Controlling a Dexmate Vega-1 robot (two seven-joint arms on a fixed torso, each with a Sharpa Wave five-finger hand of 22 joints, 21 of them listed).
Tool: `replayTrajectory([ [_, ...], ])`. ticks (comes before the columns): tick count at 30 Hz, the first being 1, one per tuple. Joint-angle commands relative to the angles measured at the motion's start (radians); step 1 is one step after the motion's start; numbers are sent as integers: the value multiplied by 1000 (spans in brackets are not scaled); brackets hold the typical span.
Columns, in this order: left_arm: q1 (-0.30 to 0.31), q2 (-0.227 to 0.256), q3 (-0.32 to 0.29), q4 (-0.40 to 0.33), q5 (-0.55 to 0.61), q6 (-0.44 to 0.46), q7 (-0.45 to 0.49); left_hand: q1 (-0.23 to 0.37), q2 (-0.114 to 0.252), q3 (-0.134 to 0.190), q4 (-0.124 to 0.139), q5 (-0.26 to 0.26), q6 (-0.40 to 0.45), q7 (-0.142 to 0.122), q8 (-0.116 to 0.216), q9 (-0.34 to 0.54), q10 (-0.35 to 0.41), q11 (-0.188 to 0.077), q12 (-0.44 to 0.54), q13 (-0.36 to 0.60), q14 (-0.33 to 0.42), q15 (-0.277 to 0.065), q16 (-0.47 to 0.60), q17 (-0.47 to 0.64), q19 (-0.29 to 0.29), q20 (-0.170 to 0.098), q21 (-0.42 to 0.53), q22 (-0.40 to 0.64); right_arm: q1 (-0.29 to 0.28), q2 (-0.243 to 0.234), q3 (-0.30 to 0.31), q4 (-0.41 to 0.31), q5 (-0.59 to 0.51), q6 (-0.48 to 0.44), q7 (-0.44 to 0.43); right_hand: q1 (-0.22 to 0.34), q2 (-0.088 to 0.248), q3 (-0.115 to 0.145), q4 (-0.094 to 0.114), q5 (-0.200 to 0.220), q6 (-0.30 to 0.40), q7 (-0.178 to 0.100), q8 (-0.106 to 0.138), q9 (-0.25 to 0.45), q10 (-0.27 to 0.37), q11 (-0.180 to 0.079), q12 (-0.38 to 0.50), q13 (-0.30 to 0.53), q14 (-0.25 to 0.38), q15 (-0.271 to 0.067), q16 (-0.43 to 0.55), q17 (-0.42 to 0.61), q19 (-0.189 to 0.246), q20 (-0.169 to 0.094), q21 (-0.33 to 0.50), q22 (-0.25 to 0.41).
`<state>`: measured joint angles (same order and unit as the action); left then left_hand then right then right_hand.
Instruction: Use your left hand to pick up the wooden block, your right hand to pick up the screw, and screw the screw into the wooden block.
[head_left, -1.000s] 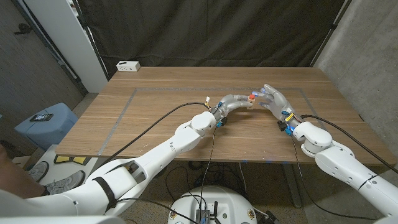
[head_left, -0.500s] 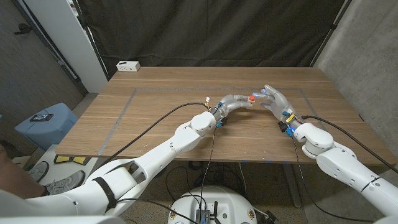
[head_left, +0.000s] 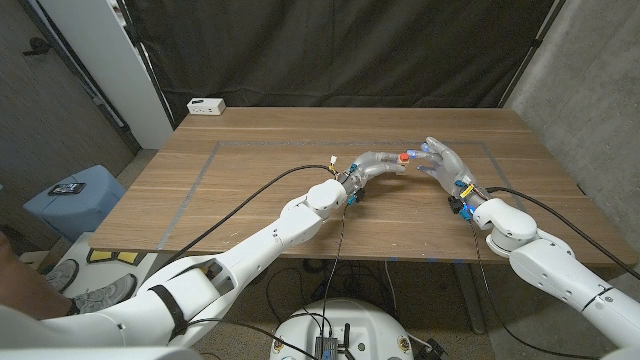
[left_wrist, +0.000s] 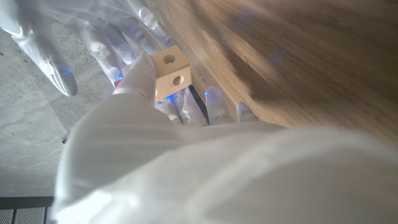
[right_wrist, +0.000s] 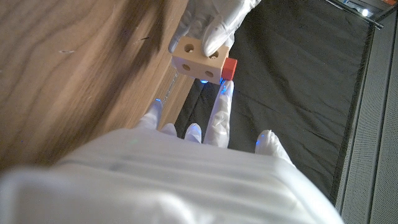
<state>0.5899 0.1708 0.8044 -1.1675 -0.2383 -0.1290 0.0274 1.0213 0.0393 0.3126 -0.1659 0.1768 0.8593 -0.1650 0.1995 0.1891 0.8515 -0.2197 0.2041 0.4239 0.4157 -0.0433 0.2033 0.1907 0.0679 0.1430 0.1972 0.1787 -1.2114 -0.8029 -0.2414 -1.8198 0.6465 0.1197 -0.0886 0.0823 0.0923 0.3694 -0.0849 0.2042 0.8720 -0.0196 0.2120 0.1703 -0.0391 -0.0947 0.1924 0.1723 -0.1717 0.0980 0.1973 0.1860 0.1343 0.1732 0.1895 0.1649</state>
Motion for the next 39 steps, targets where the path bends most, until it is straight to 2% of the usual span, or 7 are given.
replayTrajectory([
  [1,-7,-6,-3,15,-3,-5,-4,9,5,9,0,7,-7,5,-1,0,8,-1,16,8,-2,-69,-4,2,1,0,6,4,-4,4,5,-4,-4,2,-15,14,7,10,-3,8,11,2,-4,5,7,-3,5,2,-24,-10,8,-1,7,7,3,2],
  [22,-13,-12,-6,32,-11,-5,-9,29,10,17,-2,8,-22,9,-5,0,-6,1,17,10,-10,-65,-6,2,1,5,5,4,-10,9,4,-7,-4,4,-17,28,14,16,-12,8,55,32,-1,6,27,-11,2,1,-12,-18,7,-3,21,-1,3,2],
  [39,-14,-9,-10,37,-17,-8,-13,37,10,18,0,8,-28,-9,-5,0,-16,0,17,12,-12,-61,-5,1,1,6,6,4,-16,17,9,-10,-4,3,-35,33,17,17,-15,7,89,38,2,6,47,-7,3,1,-1,-23,8,-3,30,-4,2,2],
])
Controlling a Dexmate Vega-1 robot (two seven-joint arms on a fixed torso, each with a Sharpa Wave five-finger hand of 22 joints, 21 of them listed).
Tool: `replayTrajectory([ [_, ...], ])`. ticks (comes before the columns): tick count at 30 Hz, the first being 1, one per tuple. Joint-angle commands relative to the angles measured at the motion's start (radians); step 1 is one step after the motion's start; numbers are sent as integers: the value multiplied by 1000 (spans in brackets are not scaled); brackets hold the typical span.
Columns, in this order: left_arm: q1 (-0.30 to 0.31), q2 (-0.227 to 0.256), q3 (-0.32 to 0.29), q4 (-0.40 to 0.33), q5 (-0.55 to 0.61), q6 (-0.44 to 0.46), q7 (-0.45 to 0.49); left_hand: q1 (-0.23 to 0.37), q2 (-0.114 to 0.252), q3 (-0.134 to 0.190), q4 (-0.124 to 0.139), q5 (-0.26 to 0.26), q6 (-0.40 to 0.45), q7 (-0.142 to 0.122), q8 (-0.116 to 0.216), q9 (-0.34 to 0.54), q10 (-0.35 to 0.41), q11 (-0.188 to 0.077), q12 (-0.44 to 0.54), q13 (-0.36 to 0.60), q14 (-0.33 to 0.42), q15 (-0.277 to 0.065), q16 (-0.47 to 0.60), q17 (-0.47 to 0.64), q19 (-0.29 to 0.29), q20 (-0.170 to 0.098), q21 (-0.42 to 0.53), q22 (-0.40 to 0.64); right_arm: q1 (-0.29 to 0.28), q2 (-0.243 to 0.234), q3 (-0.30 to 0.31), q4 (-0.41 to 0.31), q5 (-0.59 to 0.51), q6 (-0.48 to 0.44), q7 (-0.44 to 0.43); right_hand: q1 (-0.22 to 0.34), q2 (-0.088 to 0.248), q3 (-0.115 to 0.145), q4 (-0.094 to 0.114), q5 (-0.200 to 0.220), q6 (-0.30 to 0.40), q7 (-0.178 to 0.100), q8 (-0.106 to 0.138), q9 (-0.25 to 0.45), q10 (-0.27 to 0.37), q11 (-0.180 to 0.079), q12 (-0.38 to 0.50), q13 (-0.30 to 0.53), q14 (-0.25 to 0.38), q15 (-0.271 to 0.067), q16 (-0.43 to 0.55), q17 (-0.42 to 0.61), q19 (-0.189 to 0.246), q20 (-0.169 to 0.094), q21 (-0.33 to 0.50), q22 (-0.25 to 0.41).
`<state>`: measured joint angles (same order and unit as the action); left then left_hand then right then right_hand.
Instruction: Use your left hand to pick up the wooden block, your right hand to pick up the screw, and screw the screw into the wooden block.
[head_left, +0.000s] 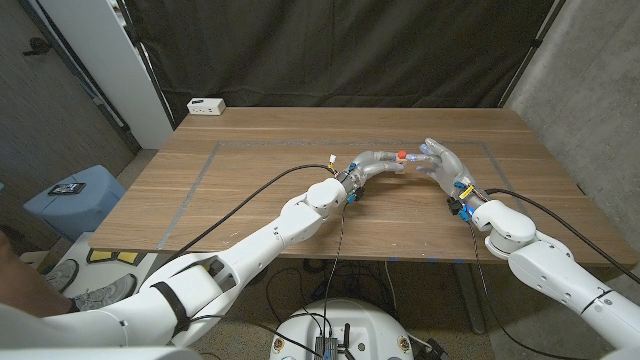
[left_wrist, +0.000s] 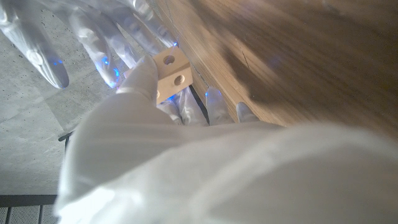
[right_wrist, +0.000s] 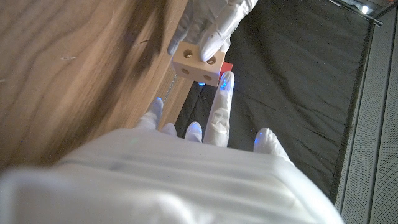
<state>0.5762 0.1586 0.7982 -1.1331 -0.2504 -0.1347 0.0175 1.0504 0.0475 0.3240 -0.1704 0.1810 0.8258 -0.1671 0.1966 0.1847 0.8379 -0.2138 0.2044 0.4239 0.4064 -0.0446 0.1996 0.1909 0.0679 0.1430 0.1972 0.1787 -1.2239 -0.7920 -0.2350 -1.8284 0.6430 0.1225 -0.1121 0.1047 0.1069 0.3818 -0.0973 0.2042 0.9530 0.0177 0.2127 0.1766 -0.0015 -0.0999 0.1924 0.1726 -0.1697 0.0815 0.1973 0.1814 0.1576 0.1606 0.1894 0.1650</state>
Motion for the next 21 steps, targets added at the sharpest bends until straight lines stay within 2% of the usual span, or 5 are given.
replayTrajectory([
  [1,-1,4,-4,3,-5,-3,-5,7,1,6,5,4,6,-7,-2,5,-2,-5,17,12,-3,-60,-1,1,1,6,6,4,-4,8,3,-2,0,0,-13,11,3,4,-2,7,10,1,1,0,9,-1,3,1,-2,-7,9,2,8,8,2,2],
  [9,-1,10,-8,0,-5,-9,-5,5,-2,3,8,2,6,-13,-1,5,0,-6,20,13,-3,-61,0,1,1,4,5,3,-7,17,6,-3,-4,9,-26,13,2,4,-5,6,10,-3,-3,1,15,3,2,1,5,-7,10,2,16,4,4,2],
  [15,0,18,-11,-9,-4,-10,-7,4,-2,2,10,2,9,-13,0,5,1,-6,21,14,-2,-59,1,1,1,4,5,3,-4,33,3,7,-7,29,-27,16,0,3,-7,5,-17,-20,-19,1,20,7,0,1,16,-8,11,2,40,-2,10,2],
  [21,2,29,-14,-21,-6,-11,-14,3,-4,1,10,2,11,-15,2,5,2,-6,23,14,-1,-60,1,1,1,3,6,3,-6,40,3,9,-16,41,-34,15,-2,1,-8,4,-32,-33,-26,2,23,9,-1,2,21,-8,12,2,42,-1,8,2],
])
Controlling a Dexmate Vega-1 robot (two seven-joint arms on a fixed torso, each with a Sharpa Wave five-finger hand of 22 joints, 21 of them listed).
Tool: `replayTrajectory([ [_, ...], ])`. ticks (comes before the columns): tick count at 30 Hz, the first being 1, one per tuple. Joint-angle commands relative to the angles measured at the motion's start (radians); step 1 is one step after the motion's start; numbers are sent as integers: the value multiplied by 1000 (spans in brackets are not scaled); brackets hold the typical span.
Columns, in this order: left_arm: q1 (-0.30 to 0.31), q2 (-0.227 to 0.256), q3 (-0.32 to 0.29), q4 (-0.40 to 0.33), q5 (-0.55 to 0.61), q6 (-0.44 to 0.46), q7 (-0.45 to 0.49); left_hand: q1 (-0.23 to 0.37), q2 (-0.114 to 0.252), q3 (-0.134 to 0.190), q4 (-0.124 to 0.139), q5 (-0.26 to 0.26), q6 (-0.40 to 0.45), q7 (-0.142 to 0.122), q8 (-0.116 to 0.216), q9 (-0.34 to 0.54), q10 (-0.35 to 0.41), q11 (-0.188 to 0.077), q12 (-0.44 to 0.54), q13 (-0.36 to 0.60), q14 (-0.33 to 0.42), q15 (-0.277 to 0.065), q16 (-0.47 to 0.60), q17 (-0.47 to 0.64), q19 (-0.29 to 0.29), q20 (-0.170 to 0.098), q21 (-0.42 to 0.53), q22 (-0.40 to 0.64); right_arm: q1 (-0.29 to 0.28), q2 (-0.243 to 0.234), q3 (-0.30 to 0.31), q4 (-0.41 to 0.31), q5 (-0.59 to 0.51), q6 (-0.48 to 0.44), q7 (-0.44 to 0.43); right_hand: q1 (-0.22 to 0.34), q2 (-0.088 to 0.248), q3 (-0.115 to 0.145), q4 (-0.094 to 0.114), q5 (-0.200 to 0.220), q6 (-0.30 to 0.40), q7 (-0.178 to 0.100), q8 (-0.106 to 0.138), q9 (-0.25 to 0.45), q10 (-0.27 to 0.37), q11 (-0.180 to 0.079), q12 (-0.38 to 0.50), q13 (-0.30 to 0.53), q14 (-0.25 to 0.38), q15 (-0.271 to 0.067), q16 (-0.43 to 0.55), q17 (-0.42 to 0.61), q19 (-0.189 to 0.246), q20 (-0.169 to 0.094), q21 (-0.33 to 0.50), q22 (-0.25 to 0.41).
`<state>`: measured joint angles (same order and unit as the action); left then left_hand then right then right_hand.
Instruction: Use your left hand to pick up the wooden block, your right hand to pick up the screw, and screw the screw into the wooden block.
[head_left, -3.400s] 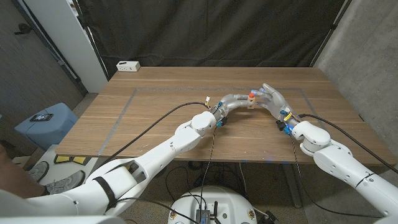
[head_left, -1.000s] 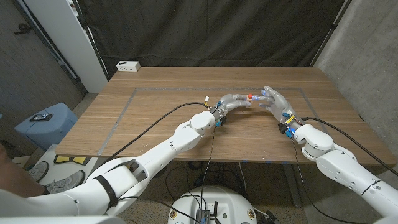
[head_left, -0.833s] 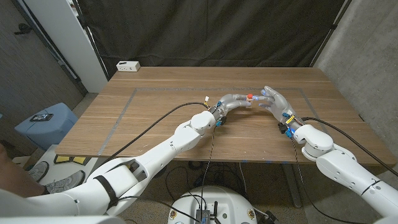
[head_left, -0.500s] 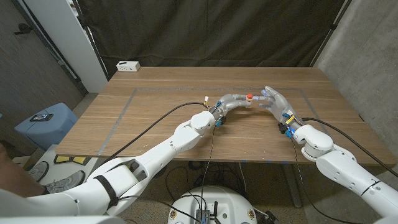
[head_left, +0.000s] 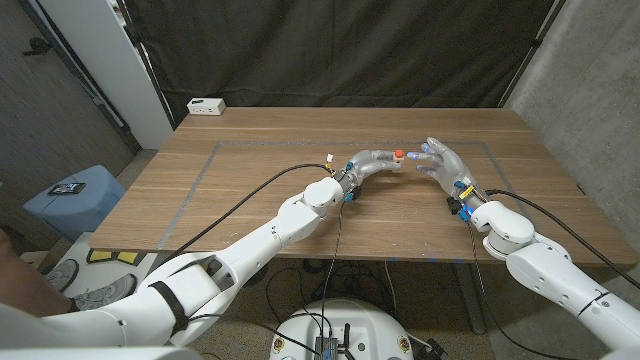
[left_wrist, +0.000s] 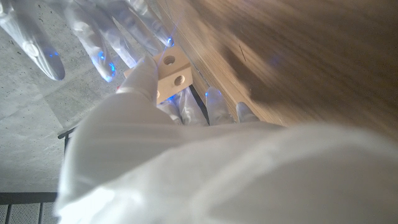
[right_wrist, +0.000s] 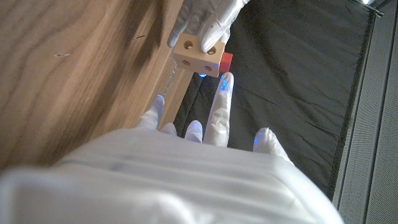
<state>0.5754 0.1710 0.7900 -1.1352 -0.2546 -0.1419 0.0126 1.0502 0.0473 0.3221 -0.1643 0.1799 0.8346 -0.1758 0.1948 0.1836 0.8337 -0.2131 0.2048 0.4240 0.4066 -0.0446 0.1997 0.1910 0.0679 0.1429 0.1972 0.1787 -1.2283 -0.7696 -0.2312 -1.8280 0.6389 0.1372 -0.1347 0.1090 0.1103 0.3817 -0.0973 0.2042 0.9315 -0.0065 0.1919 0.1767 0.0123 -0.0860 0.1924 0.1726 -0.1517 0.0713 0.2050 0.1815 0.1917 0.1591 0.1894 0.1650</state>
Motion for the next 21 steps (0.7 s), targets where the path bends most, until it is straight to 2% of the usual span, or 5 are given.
replayTrajectory([
  [1,3,21,-7,-23,-2,-6,-13,2,-3,2,5,3,2,-7,3,6,7,-7,23,14,-1,-61,1,1,1,3,6,3,-3,17,1,7,-15,30,-12,10,-7,0,-8,4,-19,-14,-8,2,10,-4,-1,2,4,3,4,3,9,1,7,2],
  [14,28,62,-24,-82,-20,-3,-31,-7,-4,-3,12,1,6,-19,5,6,11,-7,26,16,0,-61,4,2,0,3,5,3,-5,20,-3,-3,-39,30,-29,6,-10,-4,-7,1,-122,-75,-28,3,8,0,-6,3,13,7,2,5,4,8,-1,2],
  [21,30,91,-32,-121,-33,-5,-66,-19,-7,-9,18,0,9,-35,6,6,16,-8,27,17,5,-60,7,3,1,2,6,3,-4,33,-7,-14,-73,32,-69,5,-11,-3,-7,1,-163,-102,-28,3,0,-2,-8,4,22,18,3,6,22,-9,4,2],
])
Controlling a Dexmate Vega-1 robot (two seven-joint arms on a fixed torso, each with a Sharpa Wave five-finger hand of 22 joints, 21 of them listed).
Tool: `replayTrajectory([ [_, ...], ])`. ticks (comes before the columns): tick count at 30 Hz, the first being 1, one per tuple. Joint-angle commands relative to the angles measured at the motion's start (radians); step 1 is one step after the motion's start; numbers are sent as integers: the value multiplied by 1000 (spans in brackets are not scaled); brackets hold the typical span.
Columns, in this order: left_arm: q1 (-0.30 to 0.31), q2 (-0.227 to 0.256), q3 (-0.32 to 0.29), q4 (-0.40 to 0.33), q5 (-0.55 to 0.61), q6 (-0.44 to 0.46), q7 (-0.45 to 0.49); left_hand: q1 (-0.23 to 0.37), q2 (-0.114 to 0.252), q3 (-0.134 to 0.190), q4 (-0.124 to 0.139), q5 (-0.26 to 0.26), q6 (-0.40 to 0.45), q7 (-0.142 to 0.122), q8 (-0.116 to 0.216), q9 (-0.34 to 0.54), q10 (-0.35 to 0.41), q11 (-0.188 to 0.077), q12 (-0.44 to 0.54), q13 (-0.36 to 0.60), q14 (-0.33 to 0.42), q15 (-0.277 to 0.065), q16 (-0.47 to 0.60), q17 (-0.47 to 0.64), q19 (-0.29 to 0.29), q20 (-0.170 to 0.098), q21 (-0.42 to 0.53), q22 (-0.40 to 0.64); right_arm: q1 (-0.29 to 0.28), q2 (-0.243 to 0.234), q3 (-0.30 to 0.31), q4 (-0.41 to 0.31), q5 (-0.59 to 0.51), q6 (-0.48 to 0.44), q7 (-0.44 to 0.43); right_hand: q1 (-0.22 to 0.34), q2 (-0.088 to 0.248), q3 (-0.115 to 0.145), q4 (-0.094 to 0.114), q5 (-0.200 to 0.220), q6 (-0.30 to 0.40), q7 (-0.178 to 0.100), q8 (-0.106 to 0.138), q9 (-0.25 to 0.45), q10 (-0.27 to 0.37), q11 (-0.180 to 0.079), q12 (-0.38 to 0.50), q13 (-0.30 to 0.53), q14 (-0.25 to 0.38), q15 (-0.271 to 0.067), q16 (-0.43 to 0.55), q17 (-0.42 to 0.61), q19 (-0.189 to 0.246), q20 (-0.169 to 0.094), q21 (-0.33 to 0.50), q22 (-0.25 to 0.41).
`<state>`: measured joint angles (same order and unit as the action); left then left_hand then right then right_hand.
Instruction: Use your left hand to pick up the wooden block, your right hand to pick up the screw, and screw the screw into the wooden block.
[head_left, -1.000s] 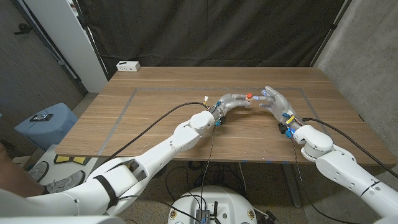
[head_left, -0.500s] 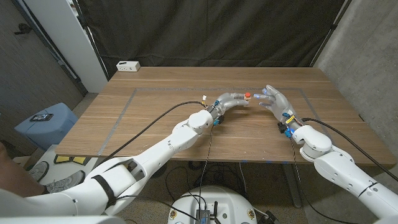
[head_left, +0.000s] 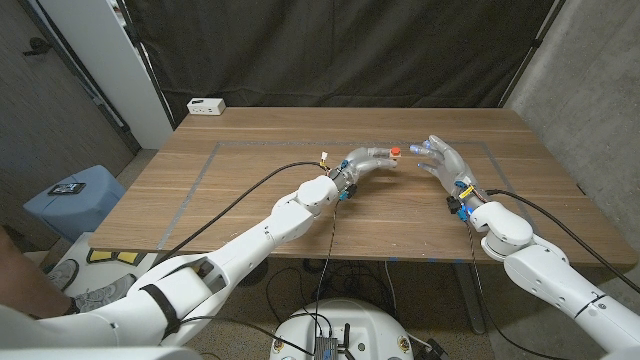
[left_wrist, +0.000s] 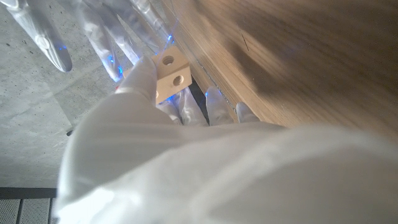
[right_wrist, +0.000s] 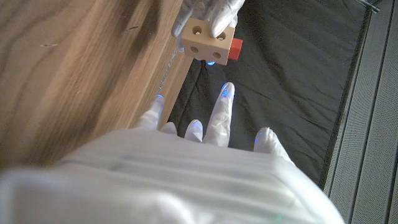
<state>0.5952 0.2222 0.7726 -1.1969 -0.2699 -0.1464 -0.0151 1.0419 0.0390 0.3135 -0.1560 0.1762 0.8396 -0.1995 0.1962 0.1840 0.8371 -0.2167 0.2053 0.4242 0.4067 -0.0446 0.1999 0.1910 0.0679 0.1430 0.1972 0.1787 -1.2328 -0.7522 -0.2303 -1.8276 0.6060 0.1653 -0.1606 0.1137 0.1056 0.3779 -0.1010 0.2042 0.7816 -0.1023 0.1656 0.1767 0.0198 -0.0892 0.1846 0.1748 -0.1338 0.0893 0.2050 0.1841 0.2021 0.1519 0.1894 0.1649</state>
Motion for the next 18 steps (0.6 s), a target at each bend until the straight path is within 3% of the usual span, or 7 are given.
replayTrajectory([
  [1,9,43,-16,-64,-22,-2,-47,-13,2,-1,11,3,4,-13,5,6,13,-4,26,16,6,-59,8,3,2,1,6,4,0,21,-8,-18,-43,1,-54,-1,-6,0,-2,1,-15,-8,-1,3,-7,1,-1,2,4,1,3,3,12,-1,3,2],
  [11,11,89,-30,-95,-56,4,-117,-23,3,-6,15,4,6,-17,5,6,15,-4,26,17,7,-59,10,4,3,5,7,4,9,67,-32,-34,-94,-17,-135,-7,-9,-2,1,0,-35,-14,1,3,-8,8,0,2,4,8,2,6,2,-2,-2,2],
  [15,7,100,-31,-95,-62,8,-138,-29,5,-7,18,5,1,-18,3,6,13,-3,24,17,6,-58,11,5,1,7,6,4,23,91,-38,-13,-102,1,-144,-15,-11,-4,5,0,-101,-23,-7,3,-19,11,-3,3,-2,10,-1,8,-8,-2,-6,2],
  [18,1,98,-31,-82,-60,-7,-145,-31,6,-8,19,6,-2,-18,2,6,11,-3,23,17,5,-58,11,6,0,8,6,4,39,104,-43,8,-119,26,-144,-21,-12,-4,8,0,-170,-41,-5,2,-37,10,-5,3,-15,6,-6,9,-40,-43,-13,2],
])
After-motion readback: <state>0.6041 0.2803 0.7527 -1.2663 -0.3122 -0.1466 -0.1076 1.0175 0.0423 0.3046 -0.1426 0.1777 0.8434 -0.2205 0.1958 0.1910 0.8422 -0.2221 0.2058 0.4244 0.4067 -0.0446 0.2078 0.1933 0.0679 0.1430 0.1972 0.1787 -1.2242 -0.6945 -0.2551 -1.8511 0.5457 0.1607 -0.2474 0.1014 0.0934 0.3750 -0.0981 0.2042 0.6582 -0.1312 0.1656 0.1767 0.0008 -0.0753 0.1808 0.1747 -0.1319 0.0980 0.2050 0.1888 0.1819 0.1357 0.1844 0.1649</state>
